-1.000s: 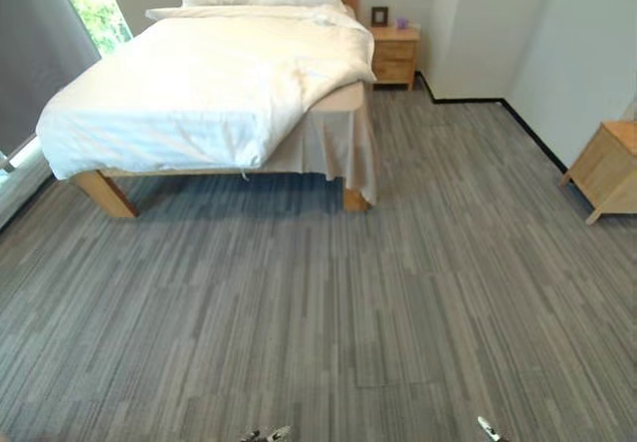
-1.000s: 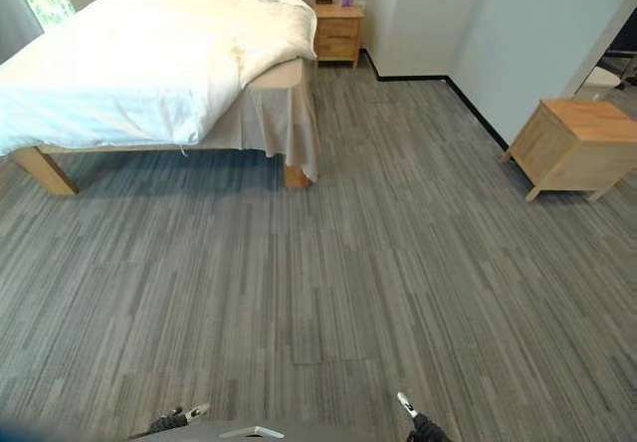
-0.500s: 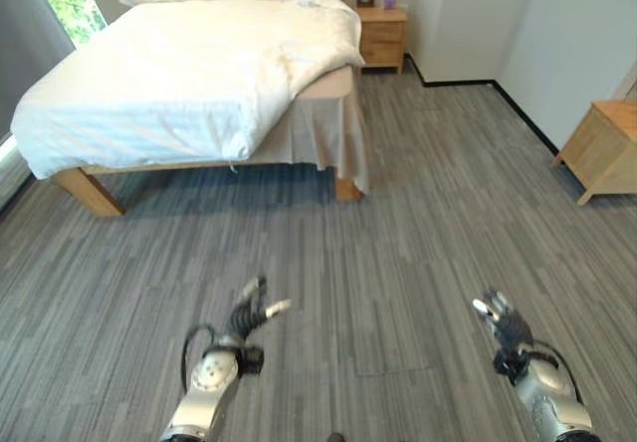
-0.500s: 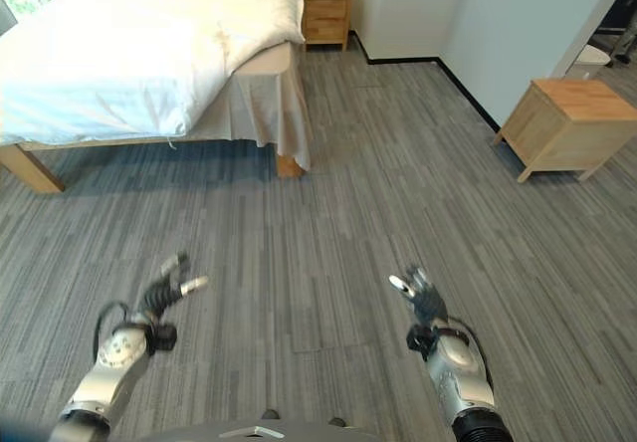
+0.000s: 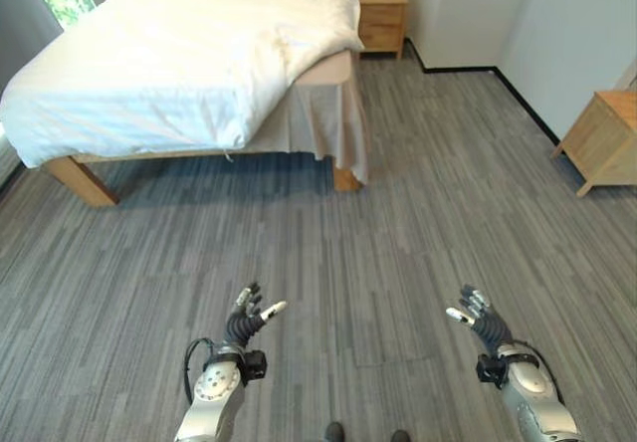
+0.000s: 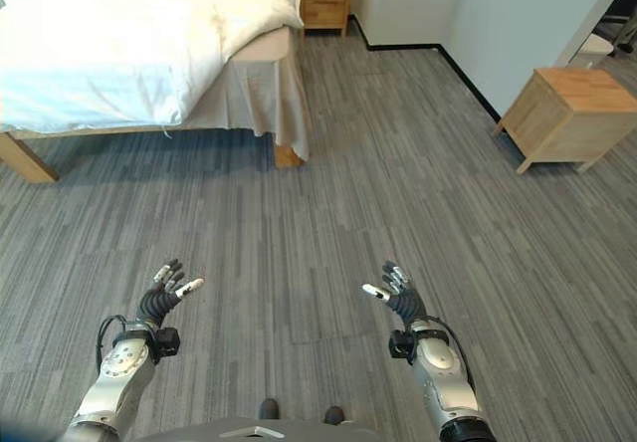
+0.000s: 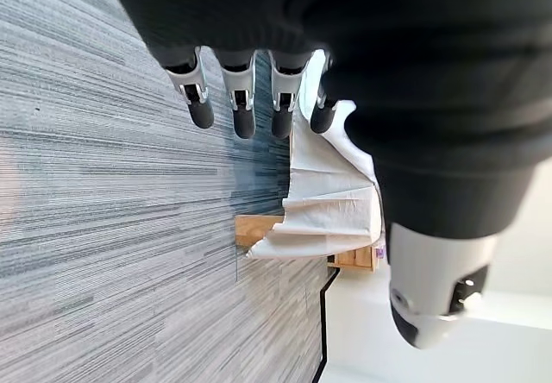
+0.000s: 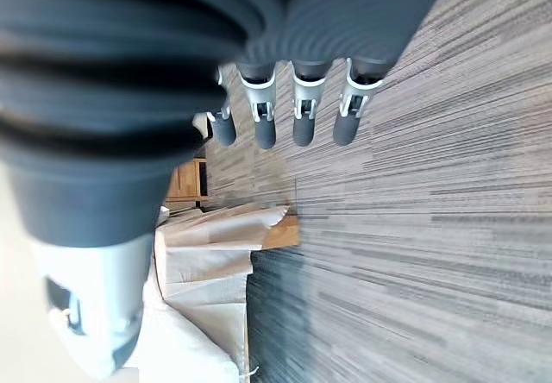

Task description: Making the bed.

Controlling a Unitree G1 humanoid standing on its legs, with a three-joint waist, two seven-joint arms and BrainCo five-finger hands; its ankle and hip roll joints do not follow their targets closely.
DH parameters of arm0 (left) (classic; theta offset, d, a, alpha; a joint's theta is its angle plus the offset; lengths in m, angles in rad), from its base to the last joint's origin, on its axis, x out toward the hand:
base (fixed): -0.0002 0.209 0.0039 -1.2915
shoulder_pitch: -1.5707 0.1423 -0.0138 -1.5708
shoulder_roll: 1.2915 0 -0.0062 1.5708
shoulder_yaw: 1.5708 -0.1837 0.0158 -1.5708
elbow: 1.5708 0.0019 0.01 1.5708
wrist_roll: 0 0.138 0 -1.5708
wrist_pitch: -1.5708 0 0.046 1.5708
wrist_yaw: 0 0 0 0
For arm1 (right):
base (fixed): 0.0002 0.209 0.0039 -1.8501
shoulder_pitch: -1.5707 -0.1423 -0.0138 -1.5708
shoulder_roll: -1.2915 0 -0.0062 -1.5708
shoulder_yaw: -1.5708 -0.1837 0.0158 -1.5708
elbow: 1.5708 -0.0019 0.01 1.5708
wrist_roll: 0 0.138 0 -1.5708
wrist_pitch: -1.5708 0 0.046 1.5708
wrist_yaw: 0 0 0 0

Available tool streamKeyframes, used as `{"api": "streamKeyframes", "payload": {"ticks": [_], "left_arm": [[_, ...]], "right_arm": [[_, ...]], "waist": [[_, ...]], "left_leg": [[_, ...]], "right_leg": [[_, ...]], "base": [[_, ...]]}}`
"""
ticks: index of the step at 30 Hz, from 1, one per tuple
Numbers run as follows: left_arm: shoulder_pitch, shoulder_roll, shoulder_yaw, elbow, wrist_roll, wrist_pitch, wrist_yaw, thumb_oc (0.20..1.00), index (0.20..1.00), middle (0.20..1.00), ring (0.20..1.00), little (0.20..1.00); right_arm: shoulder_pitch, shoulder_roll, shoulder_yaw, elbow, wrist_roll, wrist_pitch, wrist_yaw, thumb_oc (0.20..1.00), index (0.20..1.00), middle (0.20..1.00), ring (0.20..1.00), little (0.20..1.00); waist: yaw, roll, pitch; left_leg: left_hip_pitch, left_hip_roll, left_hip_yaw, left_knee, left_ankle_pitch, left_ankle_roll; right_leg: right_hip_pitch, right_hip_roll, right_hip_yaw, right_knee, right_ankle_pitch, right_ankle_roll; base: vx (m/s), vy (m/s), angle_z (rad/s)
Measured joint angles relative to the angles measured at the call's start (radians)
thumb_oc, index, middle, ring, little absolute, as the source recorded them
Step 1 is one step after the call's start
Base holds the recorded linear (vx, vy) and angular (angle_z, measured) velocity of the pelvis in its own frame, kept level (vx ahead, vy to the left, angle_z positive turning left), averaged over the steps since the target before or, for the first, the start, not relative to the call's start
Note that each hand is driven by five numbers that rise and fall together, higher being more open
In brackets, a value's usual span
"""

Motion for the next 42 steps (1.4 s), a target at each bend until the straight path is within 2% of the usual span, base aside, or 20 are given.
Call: {"api": "streamKeyframes", "payload": {"ticks": [5,7,8,10,12,14,15,18,23,24,27,28,29,31,33,35,36,38,41,42], "left_arm": [[-0.010,0.000,0.042,0.024,0.000,-0.001,0.024,1.000,1.000,1.000,1.000,1.000],[-0.056,0.019,0.051,0.034,0.000,-0.018,0.021,1.000,1.000,1.000,1.000,1.000],[-0.055,0.030,0.050,0.028,0.000,-0.024,0.021,1.000,1.000,1.000,1.000,1.000],[-0.028,0.036,0.069,0.029,0.000,-0.028,0.023,1.000,1.000,1.000,1.000,1.000],[-0.030,0.036,0.074,0.034,-0.002,-0.028,0.019,1.000,1.000,1.000,1.000,1.000],[-0.035,0.035,0.075,0.039,-0.003,-0.028,0.018,1.000,1.000,1.000,1.000,1.000],[-0.056,0.036,0.076,0.055,-0.023,-0.028,0.012,1.000,1.000,1.000,1.000,1.000],[-0.054,0.017,0.076,0.060,-0.029,-0.029,0.002,1.000,1.000,1.000,1.000,1.000],[0.046,0.009,0.035,0.059,-0.027,-0.028,-0.031,1.000,1.000,1.000,1.000,1.000],[0.056,-0.013,0.028,0.083,-0.028,-0.022,-0.027,1.000,1.000,1.000,1.000,1.000],[0.053,-0.038,0.003,0.080,-0.037,-0.023,-0.037,1.000,1.000,1.000,1.000,1.000],[0.027,-0.043,0.001,0.077,-0.039,-0.026,-0.037,1.000,1.000,1.000,1.000,1.000],[0.023,-0.026,-0.002,0.067,-0.039,-0.025,-0.036,1.000,1.000,1.000,1.000,1.000],[-0.044,0.017,-0.038,0.032,-0.039,-0.034,-0.034,1.000,1.000,1.000,1.000,1.000],[-0.047,0.029,-0.032,0.052,-0.039,-0.026,-0.037,1.000,1.000,1.000,1.000,1.000],[-0.034,0.014,-0.030,0.030,-0.039,-0.026,-0.037,1.000,1.000,1.000,1.000,1.000],[-0.010,0.023,-0.028,0.027,-0.039,-0.024,-0.045,1.000,1.000,1.000,1.000,1.000],[-0.002,0.030,-0.014,0.041,-0.039,-0.024,-0.067,1.000,1.000,1.000,1.000,1.000],[0.051,0.009,0.002,0.031,-0.035,-0.022,-0.077,1.000,1.000,1.000,1.000,1.000],[0.068,0.004,0.017,0.034,-0.034,-0.022,-0.085,1.000,1.000,1.000,1.000,1.000]], "right_arm": [[-0.097,-0.035,0.008,-0.005,0.000,-0.003,-0.002,1.000,1.000,1.000,1.000,1.000],[-0.040,-0.056,0.031,-0.048,0.000,-0.014,0.000,1.000,1.000,1.000,1.000,1.000],[-0.003,-0.048,0.037,-0.056,0.002,-0.017,0.006,1.000,1.000,1.000,1.000,1.000],[0.039,-0.022,0.042,-0.054,0.005,-0.009,0.023,1.000,1.000,1.000,1.000,1.000],[0.071,-0.013,0.003,-0.061,0.036,-0.006,0.040,1.000,1.000,1.000,1.000,1.000],[0.079,-0.013,-0.006,-0.061,0.047,-0.006,0.042,1.000,1.000,1.000,1.000,1.000],[0.107,-0.012,-0.023,-0.058,0.054,-0.003,0.041,1.000,1.000,1.000,1.000,1.000],[0.124,0.003,-0.036,-0.062,0.082,-0.003,0.043,1.000,1.000,1.000,1.000,1.000],[0.118,0.004,-0.040,-0.052,0.090,-0.004,0.066,1.000,1.000,1.000,1.000,1.000],[0.069,-0.004,-0.044,-0.010,0.091,-0.001,0.061,1.000,1.000,1.000,1.000,1.000],[0.064,-0.036,-0.046,-0.016,0.113,-0.001,0.063,1.000,1.000,1.000,1.000,1.000],[0.067,-0.043,-0.056,-0.015,0.140,-0.001,0.062,1.000,1.000,1.000,1.000,1.000],[0.058,-0.042,-0.050,-0.015,0.147,-0.005,0.059,1.000,1.000,1.000,1.000,1.000],[0.027,-0.040,-0.075,0.004,0.160,-0.008,0.040,1.000,1.000,1.000,1.000,1.000],[-0.041,-0.018,-0.089,0.012,0.162,-0.005,0.016,1.000,1.000,1.000,1.000,1.000],[-0.080,-0.024,-0.092,0.009,0.168,-0.009,0.006,1.000,1.000,1.000,1.000,1.000],[-0.083,-0.022,-0.070,-0.001,0.168,-0.015,0.006,1.000,1.000,1.000,1.000,1.000],[-0.061,-0.039,-0.061,0.033,0.167,-0.016,0.005,1.000,1.000,1.000,1.000,1.000],[-0.054,-0.040,-0.045,0.073,0.151,-0.009,0.019,1.000,1.000,1.000,1.000,1.000],[-0.057,-0.034,-0.041,0.067,0.145,-0.004,0.027,1.000,1.000,1.000,1.000,1.000]], "waist": [[0.023,0.046,0.042],[0.014,0.033,0.101],[0.001,0.022,0.108],[0.009,0.021,0.104],[-0.014,0.024,0.113],[-0.019,0.024,0.114],[-0.064,0.015,0.113],[-0.099,-0.011,0.107],[-0.107,-0.005,-0.005],[-0.102,0.025,-0.025],[-0.102,0.055,-0.032],[-0.073,0.061,-0.029],[-0.055,0.028,-0.017],[-0.002,-0.042,0.041],[0.026,-0.090,0.085],[0.039,-0.063,0.102],[0.063,-0.032,0.097],[0.078,-0.009,0.098],[0.131,0.013,0.076],[0.136,0.022,0.068]], "left_leg": [[-0.018,0.000,0.020,-0.001,0.001,0.025],[-0.035,-0.053,-0.041,0.101,-0.058,0.091],[-0.032,-0.074,-0.054,0.127,-0.083,0.086],[-0.051,-0.076,-0.071,0.154,-0.095,0.100],[-0.063,-0.081,-0.114,0.152,-0.096,0.098],[-0.065,-0.081,-0.122,0.154,-0.096,0.095],[-0.059,-0.097,-0.205,0.160,-0.101,0.072],[-0.009,-0.109,-0.288,0.181,-0.158,0.068],[0.184,-0.064,-0.382,0.112,-0.239,0.038],[0.143,-0.058,-0.381,0.252,-0.278,-0.014],[-0.023,-0.069,-0.319,0.693,-0.233,-0.127],[-0.158,-0.037,-0.225,1.036,-0.133,-0.097],[-0.221,-0.030,-0.190,1.119,-0.105,-0.078],[-0.380,0.025,-0.044,1.299,-0.084,0.006],[-0.464,0.016,0.014,1.052,-0.138,-0.016],[-0.518,0.051,-0.006,0.856,-0.117,-0.028],[-0.531,0.079,-0.039,0.716,-0.100,-0.054],[-0.409,0.059,0.024,0.008,-0.070,-0.059],[-0.358,-0.024,-0.081,-0.003,-0.056,-0.042],[-0.317,-0.022,-0.079,0.001,0.016,-0.044]], "right_leg": [[-0.121,-0.024,0.025,0.208,-0.041,0.045],[-0.419,-0.159,0.049,0.875,-0.017,0.079],[-0.462,-0.183,0.040,0.956,-0.001,0.074],[-0.510,-0.135,0.120,0.889,-0.056,0.078],[-0.531,-0.089,0.110,0.607,-0.060,0.078],[-0.531,-0.079,0.113,0.548,-0.059,0.079],[-0.490,-0.052,0.136,0.298,-0.047,0.080],[-0.451,-0.009,0.111,0.076,0.046,0.077],[-0.407,0.021,0.023,0.158,0.133,-0.016],[-0.400,0.035,0.010,0.225,0.076,-0.106],[-0.343,0.048,-0.003,0.253,0.045,-0.156],[-0.282,0.071,0.002,0.258,0.014,-0.173],[-0.252,0.074,0.039,0.258,-0.046,-0.227],[-0.216,0.061,0.092,0.256,-0.083,-0.231],[-0.117,0.043,0.165,0.189,-0.080,-0.191],[-0.069,0.075,0.165,0.163,-0.062,-0.183],[-0.009,0.109,0.180,0.134,-0.115,-0.127],[0.127,0.114,0.207,0.012,-0.192,-0.063],[0.257,0.085,0.262,0.038,-0.192,-0.047],[0.292,0.075,0.273,0.054,-0.215,-0.039]], "base": [[0.05,0.217,-0.13],[0.27,0.278,0.79],[0.31,0.085,0.73],[0.31,-0.003,0.36],[0.58,-0.121,0.51],[0.35,-0.088,0.59],[0.50,-0.114,1.09],[0.56,-0.133,0.93],[0.50,-0.149,0.74],[0.44,-0.163,0.31],[0.38,-0.310,0.51],[0.36,-0.406,0.53],[0.37,-0.406,0.55],[0.37,-0.109,0.09],[0.49,-0.067,-0.24],[0.66,0.085,-0.47],[0.91,0.142,-0.44],[0.63,0.102,-0.30],[0.71,0.201,-0.82],[0.57,0.276,-0.95]]}}
